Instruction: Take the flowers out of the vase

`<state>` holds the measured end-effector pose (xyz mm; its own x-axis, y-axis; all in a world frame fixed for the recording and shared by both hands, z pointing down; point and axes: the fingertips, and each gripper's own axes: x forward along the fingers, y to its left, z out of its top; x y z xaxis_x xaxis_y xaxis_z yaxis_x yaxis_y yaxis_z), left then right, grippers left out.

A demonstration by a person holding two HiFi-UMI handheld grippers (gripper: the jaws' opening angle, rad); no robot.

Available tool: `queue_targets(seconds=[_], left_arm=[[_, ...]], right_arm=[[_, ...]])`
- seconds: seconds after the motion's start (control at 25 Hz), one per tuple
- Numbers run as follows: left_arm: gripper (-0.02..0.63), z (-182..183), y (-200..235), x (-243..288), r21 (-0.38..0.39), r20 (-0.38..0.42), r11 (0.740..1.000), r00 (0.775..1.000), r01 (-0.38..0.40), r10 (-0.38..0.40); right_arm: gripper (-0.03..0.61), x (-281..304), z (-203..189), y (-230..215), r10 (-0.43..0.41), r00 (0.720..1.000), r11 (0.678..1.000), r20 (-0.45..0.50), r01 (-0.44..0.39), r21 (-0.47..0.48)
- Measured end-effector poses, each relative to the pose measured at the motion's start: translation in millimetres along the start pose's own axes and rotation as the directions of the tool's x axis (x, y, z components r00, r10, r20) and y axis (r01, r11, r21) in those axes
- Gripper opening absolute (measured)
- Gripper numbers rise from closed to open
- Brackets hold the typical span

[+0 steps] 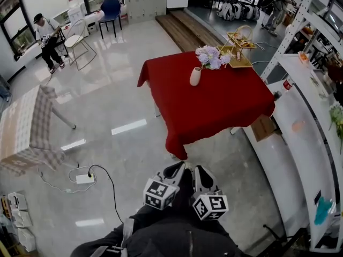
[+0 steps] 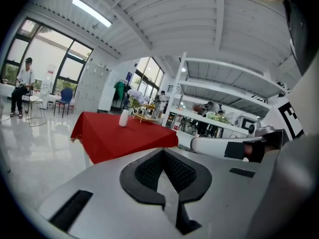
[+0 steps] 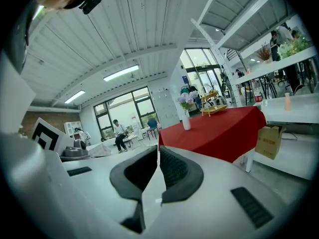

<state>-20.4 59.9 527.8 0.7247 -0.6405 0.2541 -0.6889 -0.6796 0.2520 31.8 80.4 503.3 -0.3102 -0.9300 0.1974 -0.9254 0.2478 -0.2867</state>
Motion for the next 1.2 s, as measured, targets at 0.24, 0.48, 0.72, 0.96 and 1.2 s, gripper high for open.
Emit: queue_targets(seconds=[0.24,0.48,0.72,0.96,1.2], left_arm=[[0.006,14,13,24,0.001,0.001,1.000,1.000,-0.009,0.009],[0.006,27,26,52,-0.002,0.001,1.000,1.000,-0.016,0.016],[0.008,38,45,78,-0.010,0.000,0.999,0.999,-0.041,0.041],[0.008,52,68,105,-0.021,0.001,0.996,0.997,-0.081,0.081],[0.008,72,85,146,-0.012,0.006,0.996,0.996,-0.092,0.092]], right_arm=[[0.018,25,14,-17,0.003,1.000,1.000,0.005,-0.003,0.001],[0.018,51,26,-37,0.008,1.000,1.000,-0.004,-0.008,-0.001],[0.018,85,36,-55,0.025,1.000,1.000,-0.015,-0.025,0.013],[0.018,119,52,-71,0.058,0.998,0.998,-0.029,-0.058,0.006],[0.018,153,72,-98,0.063,0.998,0.998,-0.031,-0.063,0.005]])
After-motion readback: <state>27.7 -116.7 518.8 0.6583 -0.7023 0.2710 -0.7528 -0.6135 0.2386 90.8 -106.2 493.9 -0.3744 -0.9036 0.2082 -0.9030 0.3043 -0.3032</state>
